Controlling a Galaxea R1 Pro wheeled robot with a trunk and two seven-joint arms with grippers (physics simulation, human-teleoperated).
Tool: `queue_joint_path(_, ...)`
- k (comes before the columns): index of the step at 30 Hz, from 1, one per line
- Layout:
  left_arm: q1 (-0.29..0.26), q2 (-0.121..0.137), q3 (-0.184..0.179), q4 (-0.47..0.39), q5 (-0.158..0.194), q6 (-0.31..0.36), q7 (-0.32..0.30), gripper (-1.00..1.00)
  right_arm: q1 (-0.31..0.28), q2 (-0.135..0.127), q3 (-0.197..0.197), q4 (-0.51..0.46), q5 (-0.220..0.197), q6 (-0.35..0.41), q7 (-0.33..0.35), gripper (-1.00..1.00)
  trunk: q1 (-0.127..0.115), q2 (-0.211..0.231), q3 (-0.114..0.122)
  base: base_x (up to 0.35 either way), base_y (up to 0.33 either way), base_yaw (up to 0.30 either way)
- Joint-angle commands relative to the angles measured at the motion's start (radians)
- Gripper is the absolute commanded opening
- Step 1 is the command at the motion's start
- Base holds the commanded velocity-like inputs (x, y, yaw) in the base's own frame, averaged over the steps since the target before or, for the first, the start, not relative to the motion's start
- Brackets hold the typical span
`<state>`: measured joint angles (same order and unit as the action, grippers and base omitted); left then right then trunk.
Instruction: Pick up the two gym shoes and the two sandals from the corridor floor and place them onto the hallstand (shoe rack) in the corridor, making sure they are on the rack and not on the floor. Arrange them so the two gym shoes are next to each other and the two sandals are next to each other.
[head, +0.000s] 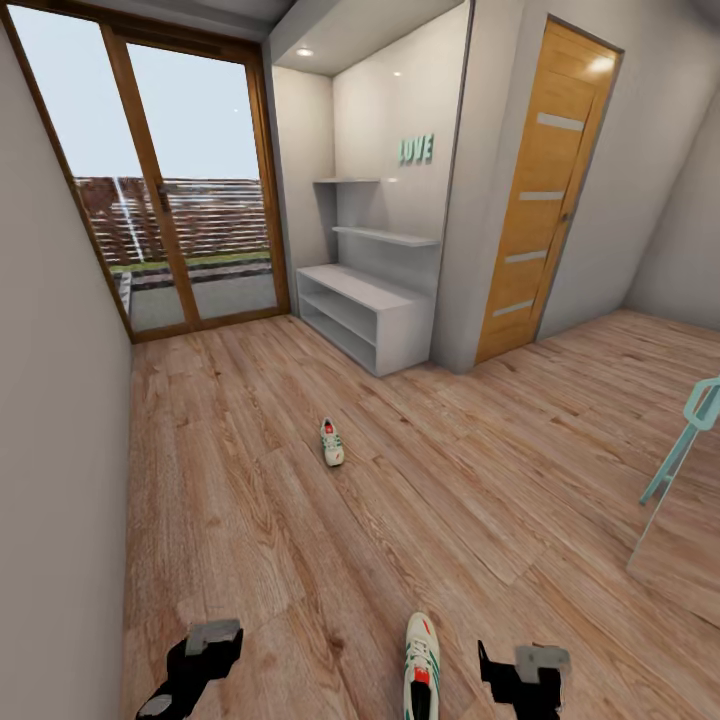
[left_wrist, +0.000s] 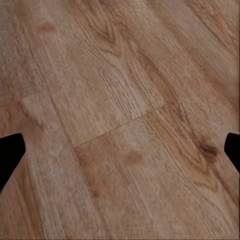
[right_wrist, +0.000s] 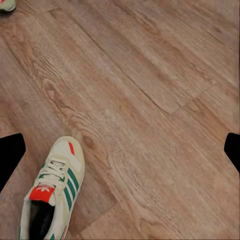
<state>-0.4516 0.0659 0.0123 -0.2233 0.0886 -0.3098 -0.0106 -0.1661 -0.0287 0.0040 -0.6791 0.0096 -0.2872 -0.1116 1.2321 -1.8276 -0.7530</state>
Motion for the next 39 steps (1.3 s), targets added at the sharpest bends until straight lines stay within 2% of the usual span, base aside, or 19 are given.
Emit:
queue_joint_path(1, -0.017, 0.000, -0.002, 0.000, 0.008, 0.020, -0.002, 1.00, -0.012, 0.000, 0.001, -0.007, 0.001, -0.002, -0.003, 1.00, 0.000, 0.000, -0.001, 0.000, 0.000, 0.000)
queue_joint_path(3, -0.075, 0.001, -0.004, -0.005, 0.006, 0.124, -0.005, 1.00, -0.079, 0.000, 0.000, -0.027, 0.001, 0.037, -0.004, 1.00, 0.000, 0.000, -0.001, 0.000, 0.000, 0.000)
queue_joint_path(9, -0.103, -0.002, -0.009, -0.010, 0.004, 0.174, -0.006, 1.00, -0.148, 0.000, -0.002, -0.038, -0.004, 0.156, -0.002, 1.00, 0.000, 0.000, -0.001, 0.000, 0.000, 0.000)
queue_joint_path(15, -0.109, 0.000, -0.011, -0.012, 0.002, 0.186, -0.006, 1.00, -0.170, 0.001, 0.001, -0.039, -0.006, 0.225, 0.000, 1.00, 0.000, 0.000, -0.001, 0.000, 0.000, 0.000)
queue_joint_path(30, -0.102, 0.002, -0.011, -0.013, 0.002, 0.187, -0.007, 1.00, -0.177, -0.001, -0.001, -0.032, -0.003, 0.249, 0.000, 1.00, 0.000, 0.000, -0.001, 0.000, 0.000, 0.000)
queue_joint_path(39, -0.101, 0.001, -0.014, -0.013, 0.002, 0.155, -0.007, 1.00, -0.178, -0.001, -0.002, -0.031, -0.003, 0.250, -0.001, 1.00, 0.000, 0.000, -0.001, 0.000, 0.000, 0.000)
